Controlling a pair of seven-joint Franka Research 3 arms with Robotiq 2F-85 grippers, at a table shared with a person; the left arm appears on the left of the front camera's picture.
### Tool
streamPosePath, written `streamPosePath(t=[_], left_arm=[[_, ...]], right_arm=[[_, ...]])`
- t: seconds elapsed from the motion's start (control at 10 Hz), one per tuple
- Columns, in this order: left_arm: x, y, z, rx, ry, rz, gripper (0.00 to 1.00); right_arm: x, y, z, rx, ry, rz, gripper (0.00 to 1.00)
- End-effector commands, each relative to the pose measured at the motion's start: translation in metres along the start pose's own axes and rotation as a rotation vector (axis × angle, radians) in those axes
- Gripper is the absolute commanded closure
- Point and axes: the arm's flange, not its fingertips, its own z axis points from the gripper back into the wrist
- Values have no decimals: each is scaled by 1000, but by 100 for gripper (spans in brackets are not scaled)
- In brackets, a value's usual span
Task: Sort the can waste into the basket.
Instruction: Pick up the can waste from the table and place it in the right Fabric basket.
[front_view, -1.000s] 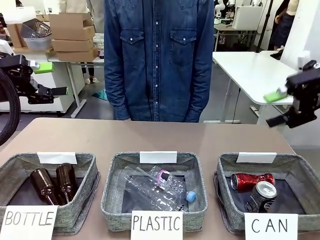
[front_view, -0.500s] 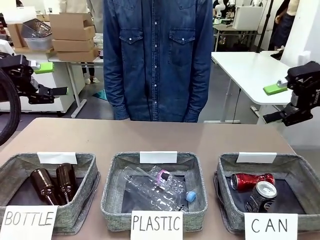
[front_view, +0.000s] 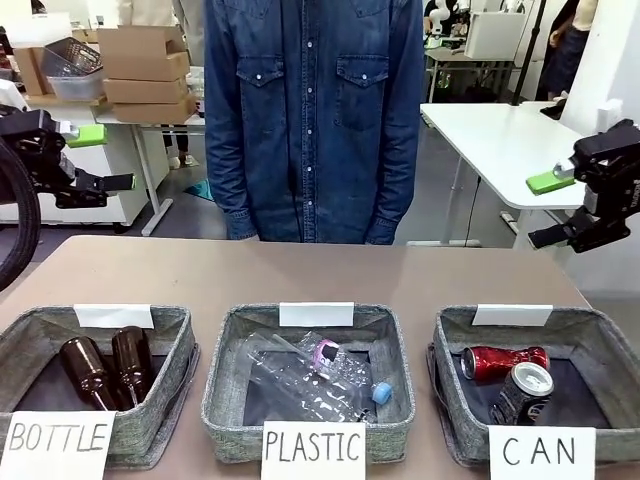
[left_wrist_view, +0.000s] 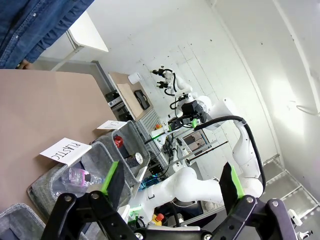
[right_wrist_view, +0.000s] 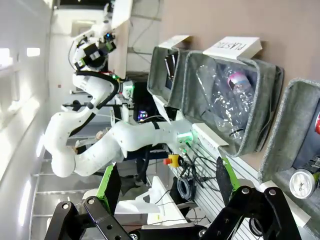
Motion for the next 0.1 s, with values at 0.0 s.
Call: streamPosePath(t=[0.0], left_arm=[[2, -4, -1, -16, -12, 12, 0]], right_arm=[[0, -1, 2, -5, 8, 29, 0]])
